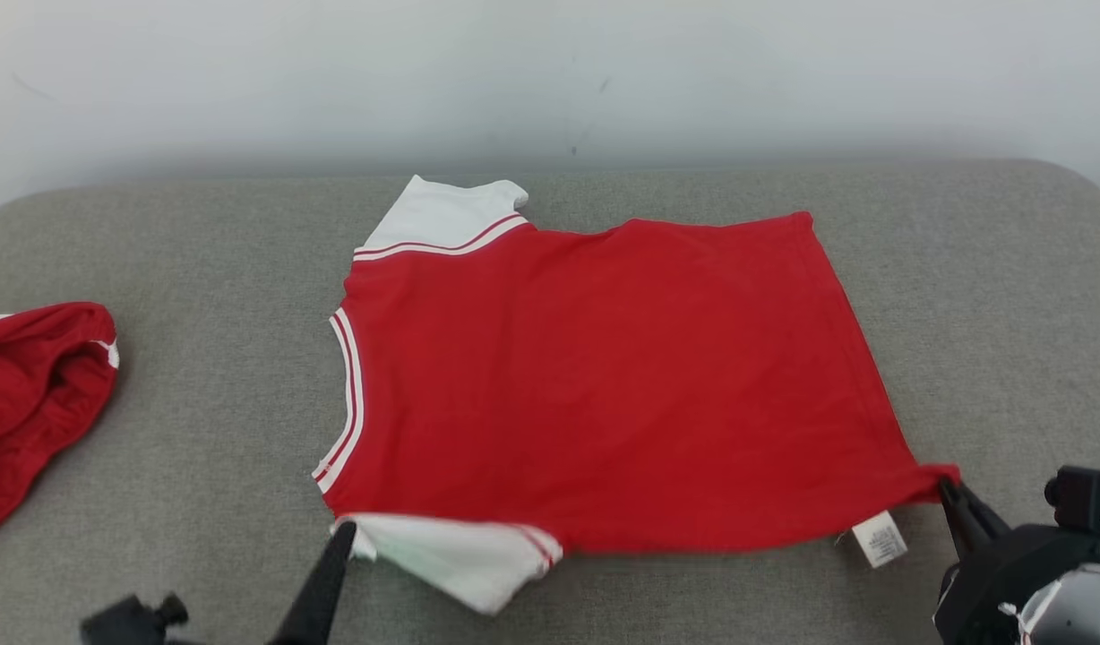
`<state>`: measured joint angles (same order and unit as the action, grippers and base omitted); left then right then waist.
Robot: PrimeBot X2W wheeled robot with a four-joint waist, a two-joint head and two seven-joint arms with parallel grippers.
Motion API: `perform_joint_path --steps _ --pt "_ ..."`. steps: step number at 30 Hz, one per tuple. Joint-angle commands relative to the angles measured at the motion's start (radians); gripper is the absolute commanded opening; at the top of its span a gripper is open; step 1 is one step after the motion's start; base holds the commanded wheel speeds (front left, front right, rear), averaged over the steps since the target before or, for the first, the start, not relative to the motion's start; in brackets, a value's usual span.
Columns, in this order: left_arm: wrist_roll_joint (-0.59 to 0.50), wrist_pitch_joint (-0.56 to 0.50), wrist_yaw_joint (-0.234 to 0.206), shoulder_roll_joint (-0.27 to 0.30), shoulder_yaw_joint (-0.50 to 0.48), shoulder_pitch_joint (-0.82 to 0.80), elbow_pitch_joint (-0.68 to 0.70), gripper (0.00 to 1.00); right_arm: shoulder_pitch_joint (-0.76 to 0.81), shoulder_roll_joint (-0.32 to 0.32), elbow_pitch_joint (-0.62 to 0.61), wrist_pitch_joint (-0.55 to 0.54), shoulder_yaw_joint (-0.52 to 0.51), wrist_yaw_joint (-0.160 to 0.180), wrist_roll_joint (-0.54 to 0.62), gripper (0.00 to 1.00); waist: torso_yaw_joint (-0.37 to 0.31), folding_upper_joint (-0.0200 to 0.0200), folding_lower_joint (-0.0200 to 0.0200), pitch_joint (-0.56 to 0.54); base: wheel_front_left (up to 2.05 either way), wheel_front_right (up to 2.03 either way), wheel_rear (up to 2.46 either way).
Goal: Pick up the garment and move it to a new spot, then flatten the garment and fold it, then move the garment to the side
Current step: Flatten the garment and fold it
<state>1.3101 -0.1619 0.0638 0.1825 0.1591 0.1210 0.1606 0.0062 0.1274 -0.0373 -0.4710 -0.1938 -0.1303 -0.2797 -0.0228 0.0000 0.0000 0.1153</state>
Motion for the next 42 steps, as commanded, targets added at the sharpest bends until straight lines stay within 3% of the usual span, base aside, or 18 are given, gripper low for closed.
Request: perform_joint_path --steps 1,12,18,42 --pt "-0.012 0.011 -0.004 -0.004 -0.005 -0.031 -0.011 0.00 -0.019 0.009 0.004 0.014 0.004 -0.001 0.001 0.00 -0.001 0.0000 0.0000 0.003 0.00 0.00 0.00" --pt "-0.162 0.080 -0.080 -0.055 0.045 -0.298 -0.188 0.00 -0.146 0.044 0.087 0.068 0.075 -0.001 0.015 0.00 -0.001 0.0000 0.0000 0.043 0.00 0.00 0.00" --pt "-0.234 0.104 -0.095 -0.058 0.071 -0.414 -0.295 0.00 -0.201 0.041 0.138 0.113 0.074 -0.001 0.048 0.00 -0.002 0.0000 0.0000 0.064 0.00 0.00 0.00" --pt "-0.307 0.175 -0.051 -0.056 0.087 -0.622 -0.473 0.00 -0.352 -0.020 0.286 0.240 0.027 -0.001 0.170 0.00 -0.007 0.0000 0.0000 0.128 0.00 0.00 0.00"
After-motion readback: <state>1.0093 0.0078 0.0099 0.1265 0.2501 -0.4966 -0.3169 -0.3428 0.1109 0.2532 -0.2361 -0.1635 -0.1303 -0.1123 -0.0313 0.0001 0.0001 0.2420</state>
